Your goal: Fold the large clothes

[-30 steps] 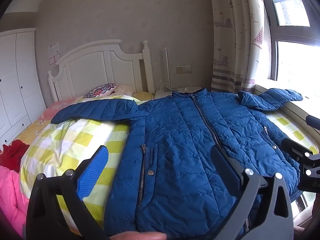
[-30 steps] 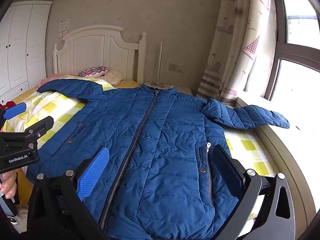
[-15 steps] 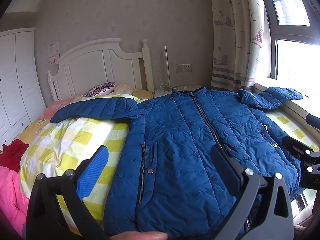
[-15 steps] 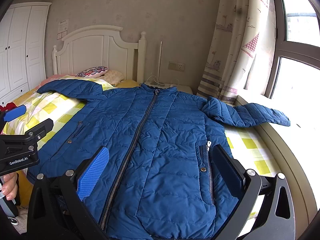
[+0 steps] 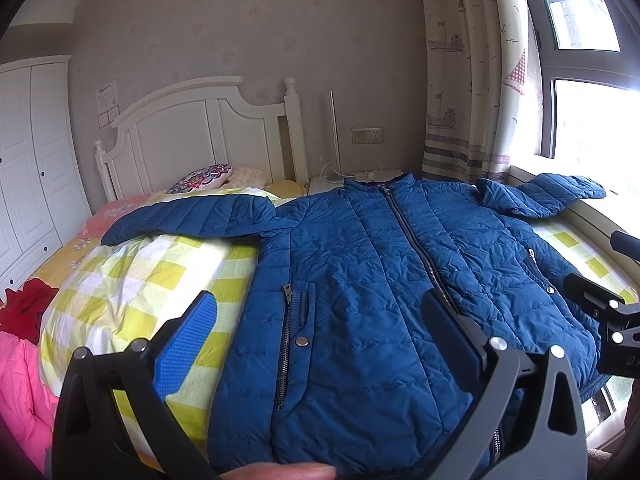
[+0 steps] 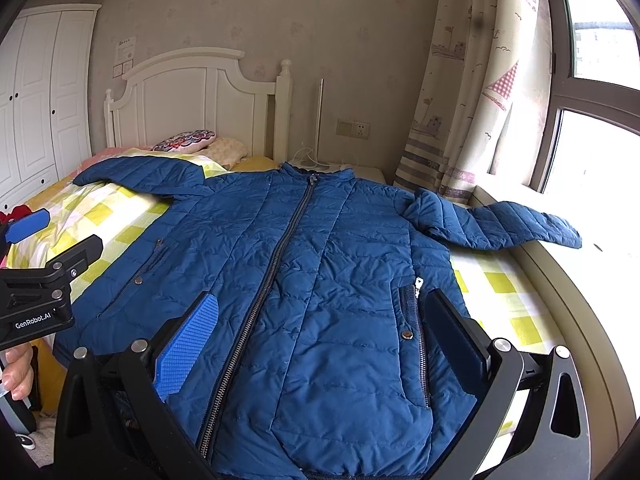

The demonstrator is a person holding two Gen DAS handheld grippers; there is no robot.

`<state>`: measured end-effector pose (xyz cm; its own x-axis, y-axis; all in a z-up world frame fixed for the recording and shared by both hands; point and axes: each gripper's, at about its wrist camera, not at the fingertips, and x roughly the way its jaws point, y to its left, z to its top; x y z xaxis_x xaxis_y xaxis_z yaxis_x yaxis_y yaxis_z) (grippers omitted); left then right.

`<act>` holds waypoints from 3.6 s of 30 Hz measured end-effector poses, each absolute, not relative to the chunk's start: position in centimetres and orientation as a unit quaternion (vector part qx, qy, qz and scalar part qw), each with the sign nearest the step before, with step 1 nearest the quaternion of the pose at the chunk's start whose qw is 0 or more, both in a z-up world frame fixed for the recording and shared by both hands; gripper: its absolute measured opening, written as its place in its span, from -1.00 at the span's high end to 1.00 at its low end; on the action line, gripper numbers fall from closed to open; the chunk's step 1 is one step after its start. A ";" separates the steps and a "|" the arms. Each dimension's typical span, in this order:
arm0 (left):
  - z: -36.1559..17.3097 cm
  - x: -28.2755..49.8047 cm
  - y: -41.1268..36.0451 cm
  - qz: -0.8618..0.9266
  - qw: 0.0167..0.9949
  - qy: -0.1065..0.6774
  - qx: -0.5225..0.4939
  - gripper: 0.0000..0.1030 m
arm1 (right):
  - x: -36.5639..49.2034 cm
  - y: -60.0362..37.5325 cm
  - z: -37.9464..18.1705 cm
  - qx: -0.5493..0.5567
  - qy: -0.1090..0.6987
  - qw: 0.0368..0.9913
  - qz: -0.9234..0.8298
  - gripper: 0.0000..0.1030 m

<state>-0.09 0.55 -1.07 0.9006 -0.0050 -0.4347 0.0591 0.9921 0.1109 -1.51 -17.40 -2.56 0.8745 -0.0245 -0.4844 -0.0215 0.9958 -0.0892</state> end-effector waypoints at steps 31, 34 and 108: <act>-1.4 -0.1 0.9 -0.017 0.971 0.231 0.061 -0.96 | -1.1 -17.4 -3.1 -0.040 0.264 0.964 0.006 -0.91; -1.4 -0.1 0.9 -0.017 0.971 0.231 0.061 -0.96 | -1.2 -17.5 -3.1 -0.040 0.264 0.964 0.006 -0.91; -11.6 31.9 -2.3 -0.116 0.888 0.443 0.039 -0.96 | 34.8 -23.9 -10.1 -0.020 0.433 0.900 0.046 0.04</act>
<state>31.93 -2.26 -11.61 0.5806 -0.1716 -0.7959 0.2406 0.9700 -0.0336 34.79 -23.88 -10.06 0.6213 0.0664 -0.7808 -0.1004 0.9949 0.0047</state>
